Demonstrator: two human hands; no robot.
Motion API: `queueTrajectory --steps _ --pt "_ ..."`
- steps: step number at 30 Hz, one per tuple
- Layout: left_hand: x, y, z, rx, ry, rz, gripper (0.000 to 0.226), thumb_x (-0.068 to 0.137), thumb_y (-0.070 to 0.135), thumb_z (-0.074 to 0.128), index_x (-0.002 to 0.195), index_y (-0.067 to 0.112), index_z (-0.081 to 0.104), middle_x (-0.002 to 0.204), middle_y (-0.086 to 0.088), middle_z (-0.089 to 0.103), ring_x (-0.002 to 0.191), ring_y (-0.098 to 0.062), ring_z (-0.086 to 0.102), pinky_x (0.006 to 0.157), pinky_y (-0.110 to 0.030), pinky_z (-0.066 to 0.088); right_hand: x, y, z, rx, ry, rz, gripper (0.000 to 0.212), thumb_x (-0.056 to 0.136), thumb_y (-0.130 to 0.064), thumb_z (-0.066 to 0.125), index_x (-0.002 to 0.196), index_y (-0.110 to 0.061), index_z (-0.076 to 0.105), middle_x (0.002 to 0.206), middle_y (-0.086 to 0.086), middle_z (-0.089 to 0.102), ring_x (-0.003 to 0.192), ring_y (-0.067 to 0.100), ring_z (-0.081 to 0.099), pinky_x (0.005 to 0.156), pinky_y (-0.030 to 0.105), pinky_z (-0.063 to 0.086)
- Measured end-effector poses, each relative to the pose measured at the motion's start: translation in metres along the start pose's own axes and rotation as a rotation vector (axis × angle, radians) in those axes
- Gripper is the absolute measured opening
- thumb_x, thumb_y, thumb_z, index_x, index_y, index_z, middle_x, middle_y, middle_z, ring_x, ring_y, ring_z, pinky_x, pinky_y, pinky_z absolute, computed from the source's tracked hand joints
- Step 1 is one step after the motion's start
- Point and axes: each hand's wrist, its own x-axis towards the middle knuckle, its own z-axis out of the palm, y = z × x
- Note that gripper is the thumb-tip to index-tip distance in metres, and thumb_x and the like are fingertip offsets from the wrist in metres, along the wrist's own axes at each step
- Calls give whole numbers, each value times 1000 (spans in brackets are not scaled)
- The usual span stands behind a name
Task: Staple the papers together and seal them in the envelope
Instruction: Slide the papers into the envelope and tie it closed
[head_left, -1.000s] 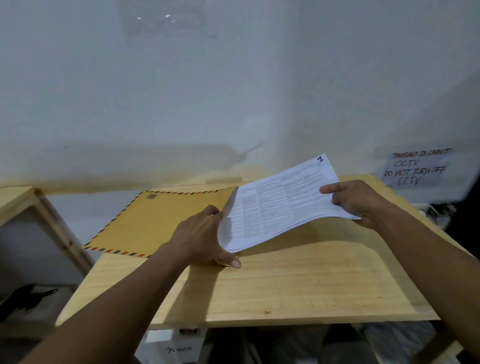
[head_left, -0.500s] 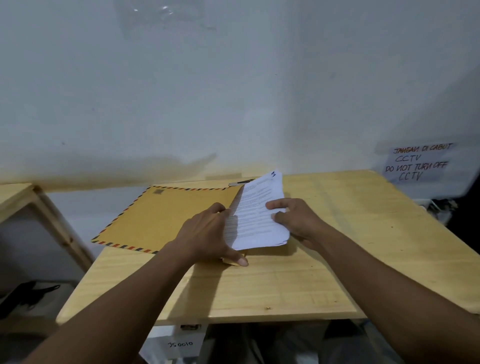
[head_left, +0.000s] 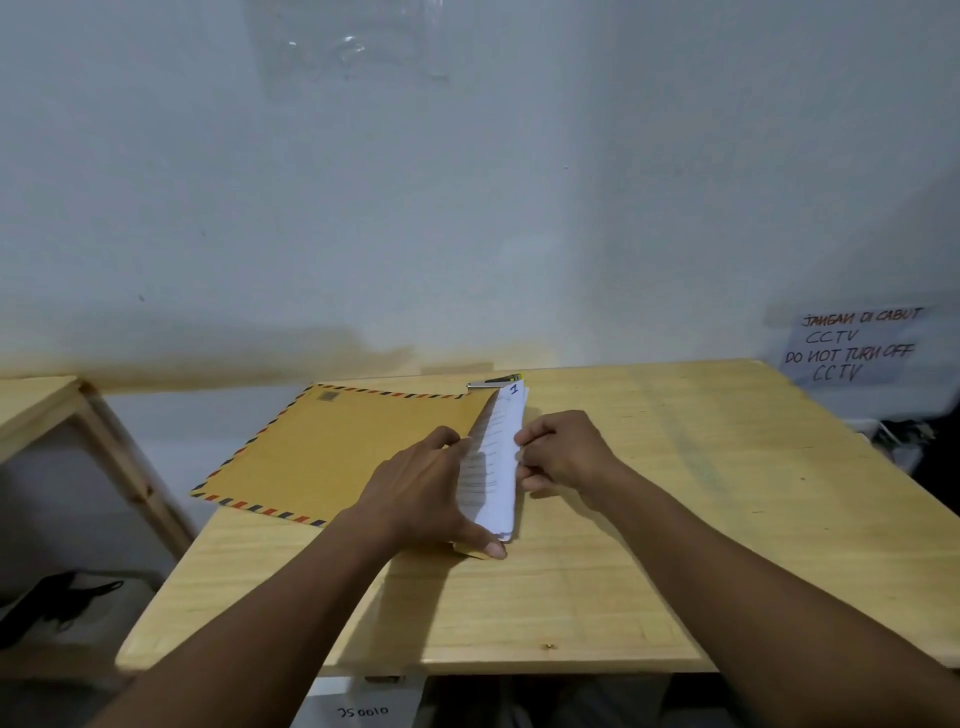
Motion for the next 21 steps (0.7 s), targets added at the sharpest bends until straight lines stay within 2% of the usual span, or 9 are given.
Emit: queueTrajectory --steps 5,7,8,10,12,14,16,18,21 --pt "-2 -2 -4 -27 19 38 130 49 89 72 154 23 35 151 6 40 122 -20 55 88 -34 55 4 -4 36 171 -205 123 24 89 12 56 109 0 62 105 26 72 90 28 76 74 37 64" --pt "-3 -4 -4 -44 33 34 127 50 91 69 152 22 38 150 4 42 123 -21 55 90 -36 56 2 -5 34 242 -259 146 24 92 10 53 111 -2 61 106 22 73 90 27 76 75 38 63" --pt "-4 -5 -4 -48 45 21 126 52 92 67 153 21 38 151 4 43 123 -21 55 90 -36 56 2 -6 27 237 -212 121 22 93 7 52 111 -4 61 102 19 74 86 26 77 73 39 62" --pt "-4 -4 -4 -42 68 -11 119 59 90 65 154 22 39 151 4 45 124 -19 55 89 -34 56 8 -2 8 60 25 -23 21 92 -2 51 107 -8 62 101 13 74 84 27 74 68 37 56" --pt "-5 -3 -3 -29 85 -28 114 62 90 62 153 23 42 150 5 48 122 -18 57 88 -35 57 13 6 -11 -321 168 -182 27 88 -15 56 114 -17 64 114 7 66 104 26 63 80 35 51" --pt "-6 -2 2 -12 87 -34 115 61 93 58 151 24 45 149 6 50 120 -17 58 87 -37 58 8 17 -17 -748 29 -226 47 85 -38 63 131 -28 56 128 3 53 125 27 44 96 40 44" --pt "-8 0 6 7 82 -44 115 60 94 57 150 24 46 148 7 51 120 -17 59 85 -36 59 0 30 -16 -1023 -86 -271 58 83 -56 61 137 -36 51 132 -1 43 128 25 33 99 41 34" --pt "-8 2 8 13 84 -45 116 59 95 56 150 24 47 147 8 52 119 -16 59 85 -35 59 -3 35 -13 -1064 -31 -414 45 86 -57 62 126 -37 58 127 -6 44 124 21 33 93 37 29" --pt "-11 4 9 10 72 -53 121 53 98 56 149 25 48 144 8 54 117 -17 59 84 -37 59 -7 31 -10 -1149 43 -601 15 93 -40 61 106 -34 67 119 -10 53 118 20 38 88 36 29"
